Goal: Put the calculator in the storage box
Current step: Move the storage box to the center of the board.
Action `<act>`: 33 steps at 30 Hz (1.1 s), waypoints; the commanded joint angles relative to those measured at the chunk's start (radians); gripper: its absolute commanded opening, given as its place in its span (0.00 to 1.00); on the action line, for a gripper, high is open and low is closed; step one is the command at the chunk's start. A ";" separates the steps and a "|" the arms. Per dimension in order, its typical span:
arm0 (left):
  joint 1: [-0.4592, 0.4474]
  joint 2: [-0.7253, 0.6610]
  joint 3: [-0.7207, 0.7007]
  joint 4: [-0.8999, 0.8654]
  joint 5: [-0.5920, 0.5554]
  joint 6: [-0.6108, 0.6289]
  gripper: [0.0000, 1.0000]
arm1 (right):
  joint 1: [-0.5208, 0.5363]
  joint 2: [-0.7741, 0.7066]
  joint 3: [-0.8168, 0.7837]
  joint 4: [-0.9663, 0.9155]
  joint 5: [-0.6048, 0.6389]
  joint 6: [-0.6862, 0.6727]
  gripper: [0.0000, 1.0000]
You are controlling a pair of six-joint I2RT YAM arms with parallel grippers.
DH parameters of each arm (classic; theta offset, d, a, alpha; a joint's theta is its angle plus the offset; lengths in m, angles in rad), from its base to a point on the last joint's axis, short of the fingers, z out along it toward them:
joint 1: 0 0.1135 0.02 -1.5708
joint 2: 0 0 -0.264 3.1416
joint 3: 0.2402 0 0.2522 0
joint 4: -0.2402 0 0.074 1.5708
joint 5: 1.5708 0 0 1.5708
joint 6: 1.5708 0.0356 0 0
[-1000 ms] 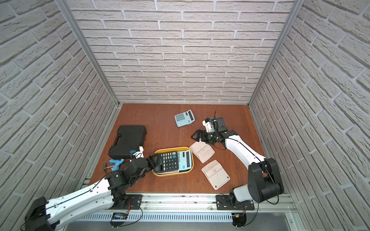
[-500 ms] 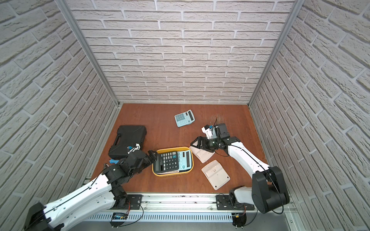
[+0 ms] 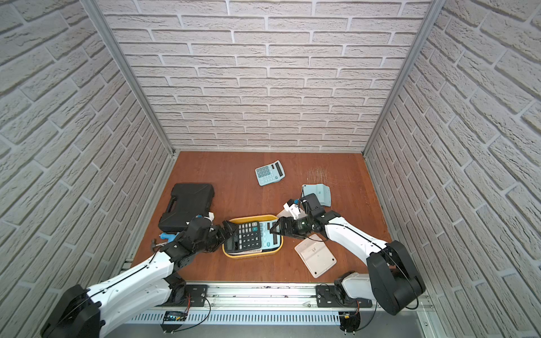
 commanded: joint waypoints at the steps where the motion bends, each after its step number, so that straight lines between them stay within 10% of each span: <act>1: 0.024 -0.016 -0.014 0.123 0.062 -0.012 0.98 | 0.047 0.036 0.007 0.095 0.019 0.049 1.00; 33: 0.443 0.379 0.243 0.228 0.361 0.130 0.98 | 0.005 0.312 0.338 0.048 0.167 0.049 1.00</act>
